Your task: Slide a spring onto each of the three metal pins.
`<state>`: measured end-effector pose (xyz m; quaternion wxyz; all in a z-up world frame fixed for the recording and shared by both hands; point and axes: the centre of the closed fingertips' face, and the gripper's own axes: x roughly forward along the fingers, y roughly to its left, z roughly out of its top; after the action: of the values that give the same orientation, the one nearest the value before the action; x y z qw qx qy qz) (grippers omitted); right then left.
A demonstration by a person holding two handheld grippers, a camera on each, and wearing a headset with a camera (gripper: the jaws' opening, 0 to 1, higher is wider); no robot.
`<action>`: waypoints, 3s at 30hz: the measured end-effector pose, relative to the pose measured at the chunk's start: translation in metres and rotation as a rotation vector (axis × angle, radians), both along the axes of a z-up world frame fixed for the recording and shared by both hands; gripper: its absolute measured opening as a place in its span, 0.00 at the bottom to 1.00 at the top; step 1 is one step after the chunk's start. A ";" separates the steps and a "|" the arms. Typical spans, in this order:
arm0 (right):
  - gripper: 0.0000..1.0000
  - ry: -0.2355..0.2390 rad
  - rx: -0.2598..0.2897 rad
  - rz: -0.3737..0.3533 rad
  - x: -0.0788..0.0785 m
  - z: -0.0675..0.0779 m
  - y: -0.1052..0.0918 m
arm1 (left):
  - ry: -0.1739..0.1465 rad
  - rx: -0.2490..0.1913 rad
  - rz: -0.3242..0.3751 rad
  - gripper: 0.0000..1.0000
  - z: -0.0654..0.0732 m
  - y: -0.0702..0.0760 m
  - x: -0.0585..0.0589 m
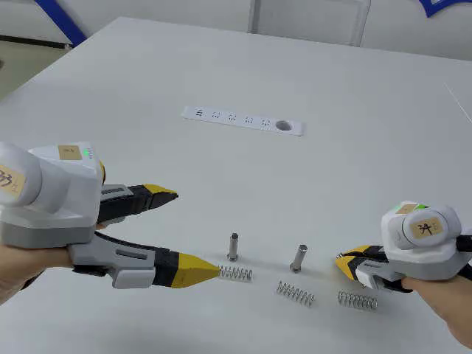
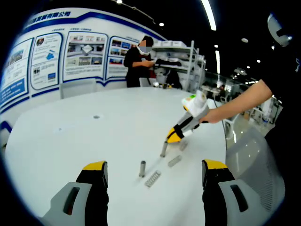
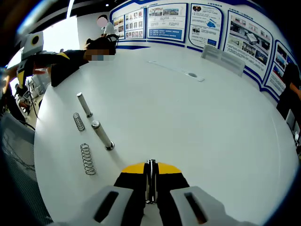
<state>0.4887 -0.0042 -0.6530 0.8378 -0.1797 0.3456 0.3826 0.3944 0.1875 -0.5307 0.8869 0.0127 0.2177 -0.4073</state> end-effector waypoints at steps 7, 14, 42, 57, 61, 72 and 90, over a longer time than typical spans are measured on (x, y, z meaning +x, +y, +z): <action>0.08 -0.033 0.012 -0.007 -0.001 0.008 -0.004 | -0.002 -0.003 -0.019 0.83 0.002 -0.008 -0.003; 0.08 -0.056 0.048 -0.023 -0.004 0.017 -0.009 | -0.007 0.001 -0.027 0.83 0.004 -0.011 -0.003; 0.08 -0.121 0.118 0.000 -0.017 0.038 -0.021 | -0.021 0.022 -0.070 0.83 0.012 -0.020 -0.018; 0.09 -0.115 0.217 -0.021 -0.017 0.039 -0.023 | -0.016 0.030 -0.078 0.83 0.011 -0.019 -0.021; 0.11 -0.113 0.231 -0.035 -0.015 0.044 -0.024 | -0.013 0.037 -0.088 0.84 0.009 -0.022 -0.023; 0.17 -0.083 0.251 0.012 -0.027 0.055 -0.042 | -0.010 0.038 -0.085 0.83 0.009 -0.021 -0.023; 0.20 -0.005 0.051 0.332 -0.059 -0.004 -0.031 | 0.035 0.050 -0.061 0.83 -0.005 -0.019 -0.026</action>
<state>0.4293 -0.0352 -0.6566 0.7680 -0.2138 0.2994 0.5242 0.3683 0.1683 -0.5354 0.8694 0.0346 0.2428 -0.4289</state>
